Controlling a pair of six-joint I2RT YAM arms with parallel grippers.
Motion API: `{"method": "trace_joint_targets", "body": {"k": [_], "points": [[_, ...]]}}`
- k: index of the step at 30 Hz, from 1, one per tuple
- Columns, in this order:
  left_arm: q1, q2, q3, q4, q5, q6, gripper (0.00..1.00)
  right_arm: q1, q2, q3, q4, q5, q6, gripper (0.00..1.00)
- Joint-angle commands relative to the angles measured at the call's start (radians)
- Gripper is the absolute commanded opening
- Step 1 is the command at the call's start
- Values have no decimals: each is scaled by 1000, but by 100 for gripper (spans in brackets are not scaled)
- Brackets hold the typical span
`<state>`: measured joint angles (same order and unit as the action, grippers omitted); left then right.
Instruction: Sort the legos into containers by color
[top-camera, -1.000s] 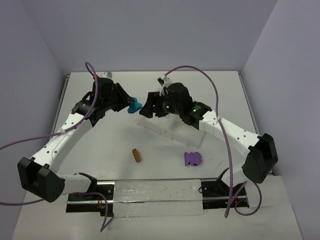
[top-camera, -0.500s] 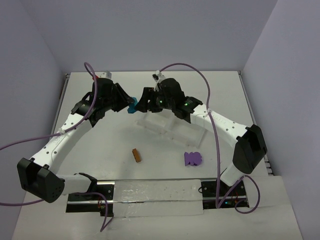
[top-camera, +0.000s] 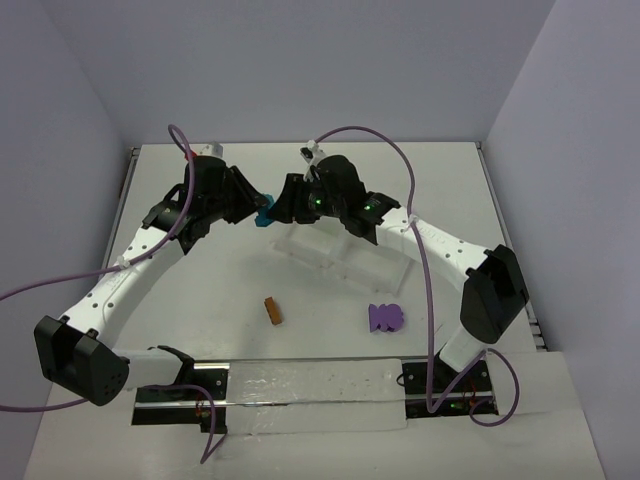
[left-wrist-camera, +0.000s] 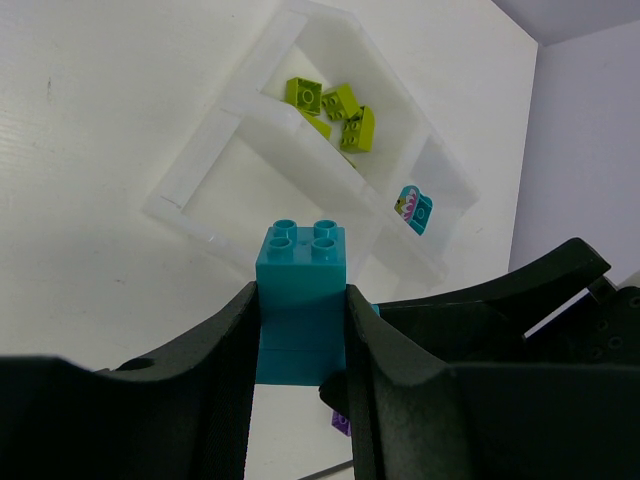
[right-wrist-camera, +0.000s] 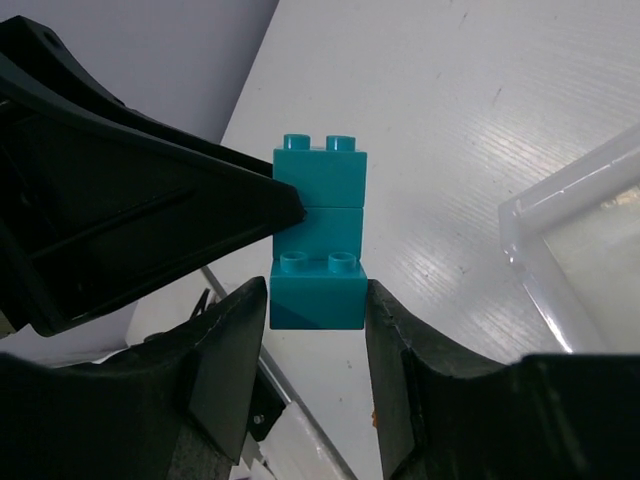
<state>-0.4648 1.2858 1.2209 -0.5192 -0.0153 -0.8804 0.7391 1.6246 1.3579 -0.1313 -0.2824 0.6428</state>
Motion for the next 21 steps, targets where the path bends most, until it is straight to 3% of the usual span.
{"method": "trace_joint_targets", "body": {"k": [1,3,5,11,18,21], "points": [[2,-36,8,18,-3,1,0,3,0,35,82,-31,17,31],[2,-37,7,17,-1,5,0,3,-9,18,92,-29,18,11],[2,-37,9,16,-3,5,0,3,-19,2,96,-25,17,0],[2,-29,22,7,-2,6,0,-10,-81,-70,69,-40,-52,0],[2,-34,26,8,-3,9,0,-54,-198,-202,-71,-71,-147,0],[2,-34,14,16,3,2,0,-74,-262,-225,-138,-16,-173,0]]}}
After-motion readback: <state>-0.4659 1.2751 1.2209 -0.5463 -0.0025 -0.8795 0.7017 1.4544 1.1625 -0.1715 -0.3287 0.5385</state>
